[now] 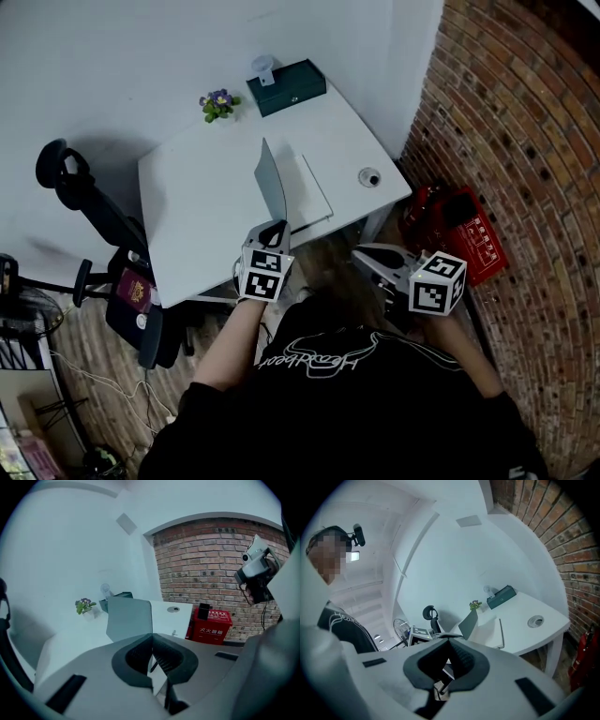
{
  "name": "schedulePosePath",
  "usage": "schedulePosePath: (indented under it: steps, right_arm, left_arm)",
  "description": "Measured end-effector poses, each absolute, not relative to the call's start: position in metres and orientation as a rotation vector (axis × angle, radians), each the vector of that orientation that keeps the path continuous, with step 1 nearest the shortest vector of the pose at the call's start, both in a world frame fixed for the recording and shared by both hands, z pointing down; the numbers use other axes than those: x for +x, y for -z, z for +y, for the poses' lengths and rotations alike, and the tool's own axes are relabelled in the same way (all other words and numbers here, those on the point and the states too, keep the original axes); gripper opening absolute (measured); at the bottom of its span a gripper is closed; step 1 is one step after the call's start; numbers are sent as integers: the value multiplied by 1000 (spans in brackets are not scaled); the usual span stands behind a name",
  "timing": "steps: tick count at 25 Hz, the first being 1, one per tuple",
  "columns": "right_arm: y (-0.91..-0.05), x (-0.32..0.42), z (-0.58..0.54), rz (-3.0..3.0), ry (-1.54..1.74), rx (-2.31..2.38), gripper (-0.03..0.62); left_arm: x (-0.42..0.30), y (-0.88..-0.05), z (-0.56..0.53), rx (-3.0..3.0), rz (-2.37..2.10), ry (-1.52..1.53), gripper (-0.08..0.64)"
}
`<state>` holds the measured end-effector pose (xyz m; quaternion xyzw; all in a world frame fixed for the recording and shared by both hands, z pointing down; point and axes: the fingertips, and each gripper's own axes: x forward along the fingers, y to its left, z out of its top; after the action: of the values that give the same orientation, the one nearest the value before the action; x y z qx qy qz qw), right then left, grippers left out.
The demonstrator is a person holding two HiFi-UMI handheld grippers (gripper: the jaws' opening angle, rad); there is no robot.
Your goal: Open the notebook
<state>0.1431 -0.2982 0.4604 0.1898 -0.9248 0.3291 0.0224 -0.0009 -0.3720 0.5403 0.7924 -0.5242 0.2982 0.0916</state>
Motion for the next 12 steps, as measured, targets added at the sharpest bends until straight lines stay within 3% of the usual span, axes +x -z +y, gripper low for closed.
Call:
schedulePosePath:
  steps: [12]
  right_arm:
    - [-466,121,-286,-2850,-1023,476,0]
  left_arm:
    - [-62,-542,-343,2141,-1661,-671,32]
